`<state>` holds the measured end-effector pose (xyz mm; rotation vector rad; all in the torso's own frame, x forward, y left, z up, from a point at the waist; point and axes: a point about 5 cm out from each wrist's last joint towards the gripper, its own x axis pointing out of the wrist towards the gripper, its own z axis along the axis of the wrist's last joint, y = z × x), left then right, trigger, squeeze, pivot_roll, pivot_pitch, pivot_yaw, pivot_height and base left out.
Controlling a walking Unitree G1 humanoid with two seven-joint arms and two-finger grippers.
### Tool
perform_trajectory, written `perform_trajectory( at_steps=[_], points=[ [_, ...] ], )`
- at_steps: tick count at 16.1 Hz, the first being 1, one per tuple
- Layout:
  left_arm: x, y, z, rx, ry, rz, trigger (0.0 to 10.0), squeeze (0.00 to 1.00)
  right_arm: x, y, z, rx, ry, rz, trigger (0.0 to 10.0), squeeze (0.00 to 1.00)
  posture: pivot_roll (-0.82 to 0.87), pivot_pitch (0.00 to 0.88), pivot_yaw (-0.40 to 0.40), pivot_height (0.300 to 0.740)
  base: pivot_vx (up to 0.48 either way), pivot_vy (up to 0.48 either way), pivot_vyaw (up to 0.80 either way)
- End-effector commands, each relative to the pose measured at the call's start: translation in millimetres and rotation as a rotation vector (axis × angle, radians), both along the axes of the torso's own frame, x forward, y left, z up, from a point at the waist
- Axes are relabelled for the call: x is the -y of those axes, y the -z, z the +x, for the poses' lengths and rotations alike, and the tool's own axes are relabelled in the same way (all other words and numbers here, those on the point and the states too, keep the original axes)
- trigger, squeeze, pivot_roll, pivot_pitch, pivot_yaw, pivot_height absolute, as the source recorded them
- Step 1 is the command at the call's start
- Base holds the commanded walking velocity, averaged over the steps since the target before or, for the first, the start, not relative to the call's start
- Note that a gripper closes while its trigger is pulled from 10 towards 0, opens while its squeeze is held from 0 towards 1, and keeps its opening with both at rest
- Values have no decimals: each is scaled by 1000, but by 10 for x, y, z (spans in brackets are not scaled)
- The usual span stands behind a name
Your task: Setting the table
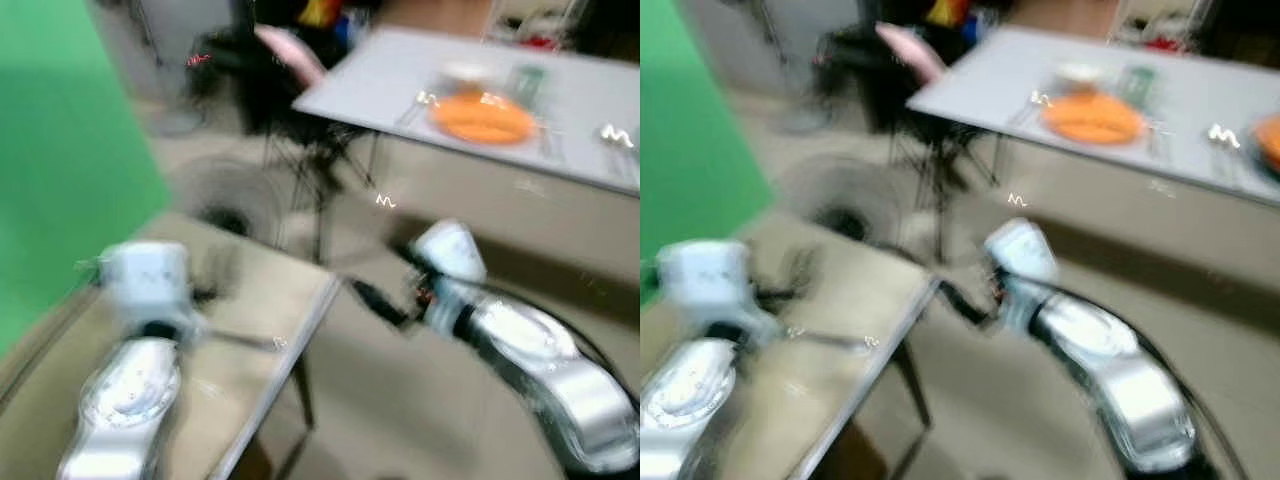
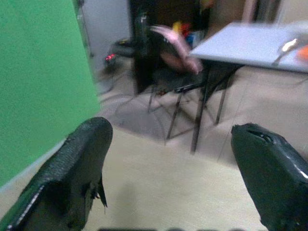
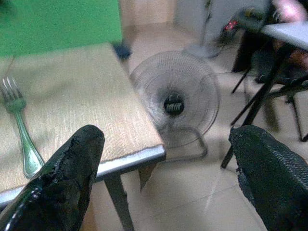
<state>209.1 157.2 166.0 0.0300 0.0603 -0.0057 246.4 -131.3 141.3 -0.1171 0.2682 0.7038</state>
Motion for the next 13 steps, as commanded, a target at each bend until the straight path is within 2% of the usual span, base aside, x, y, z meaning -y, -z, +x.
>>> perform_trajectory(
  at_steps=[1, 2, 6, 8, 10, 11, 13],
  points=[
    [-118, 22, -64, -13, -50, 32, 10000, 624, -159, -125, -6, 47, -84, 35, 10000, 0, -33, 0, 14, 740, 0, 0, 800],
    [-99, 24, -92, -15, -36, 42, 10000, 0, -163, -115, -4, 42, -99, 29, 10000, 0, -28, 0, 11, 740, 0, 0, 800],
    [-28, 48, -151, -35, 18, 57, 10000, 0, -220, -40, 29, 23, -164, -3, 10000, 0, -26, 0, 14, 740, 0, 0, 800],
    [-33, 40, -116, -35, 20, 72, 10000, 0, -227, 81, 101, -21, -158, -56, 10000, 0, -24, 0, 17, 740, 0, 0, 800],
    [10, 40, -98, -47, 69, 84, 10000, 0, -253, 93, 189, -25, -144, -77, 10000, 0, -25, 0, 22, 740, 0, 0, 800],
    [29, 43, -93, -50, 87, 88, 10000, 0, -262, 79, 230, -18, -140, -74, 10000, 0, -25, 0, 22, 740, 0, 0, 800],
    [26, 41, -56, -42, 75, 103, 10000, 0, -238, 11, 302, -8, -84, -21, 10000, 0, -25, 0, 21, 740, 0, 0, 0]
  ],
)
